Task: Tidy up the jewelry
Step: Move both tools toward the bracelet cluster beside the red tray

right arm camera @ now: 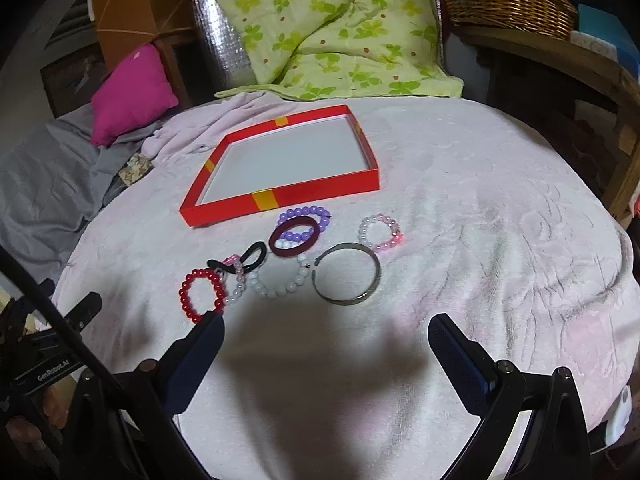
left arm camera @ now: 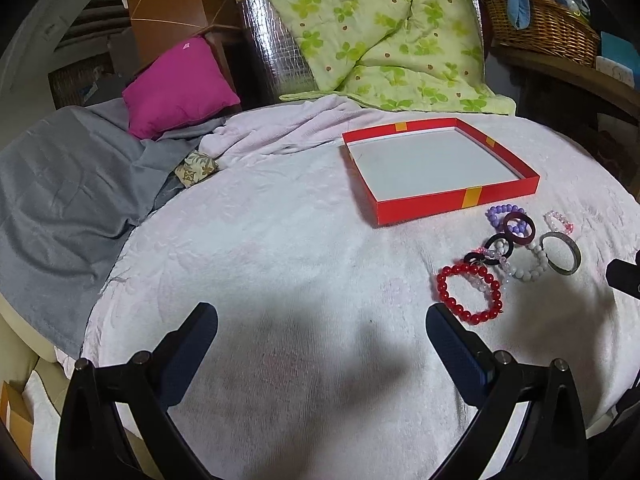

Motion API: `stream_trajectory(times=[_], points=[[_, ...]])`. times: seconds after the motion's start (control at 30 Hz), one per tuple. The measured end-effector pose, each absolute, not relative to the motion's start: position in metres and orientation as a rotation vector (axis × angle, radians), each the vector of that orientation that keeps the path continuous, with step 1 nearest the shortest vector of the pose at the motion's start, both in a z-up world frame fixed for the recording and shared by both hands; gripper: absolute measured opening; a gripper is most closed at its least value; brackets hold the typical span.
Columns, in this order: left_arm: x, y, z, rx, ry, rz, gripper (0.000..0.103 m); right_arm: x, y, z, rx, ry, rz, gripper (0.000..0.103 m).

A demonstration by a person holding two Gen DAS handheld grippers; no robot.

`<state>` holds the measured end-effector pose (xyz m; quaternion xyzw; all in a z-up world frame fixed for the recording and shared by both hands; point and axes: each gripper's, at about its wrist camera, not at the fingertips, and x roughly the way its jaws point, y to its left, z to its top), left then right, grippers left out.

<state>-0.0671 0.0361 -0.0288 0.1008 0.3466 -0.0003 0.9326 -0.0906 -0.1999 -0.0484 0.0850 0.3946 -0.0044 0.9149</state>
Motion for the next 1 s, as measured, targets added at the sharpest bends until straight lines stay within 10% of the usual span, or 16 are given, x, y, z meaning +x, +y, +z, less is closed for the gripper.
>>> stream_trajectory(times=[0.8,1.0], points=[[-0.041,0.03,-0.05,0.092,0.903,-0.158,0.103,-0.094,-0.225,-0.055,0.17,0.821,0.009,0.103],[-0.015,0.023,-0.061,0.114,0.963,-0.125,0.103,-0.083,-0.239,-0.075,0.12,0.884,0.062,0.083]])
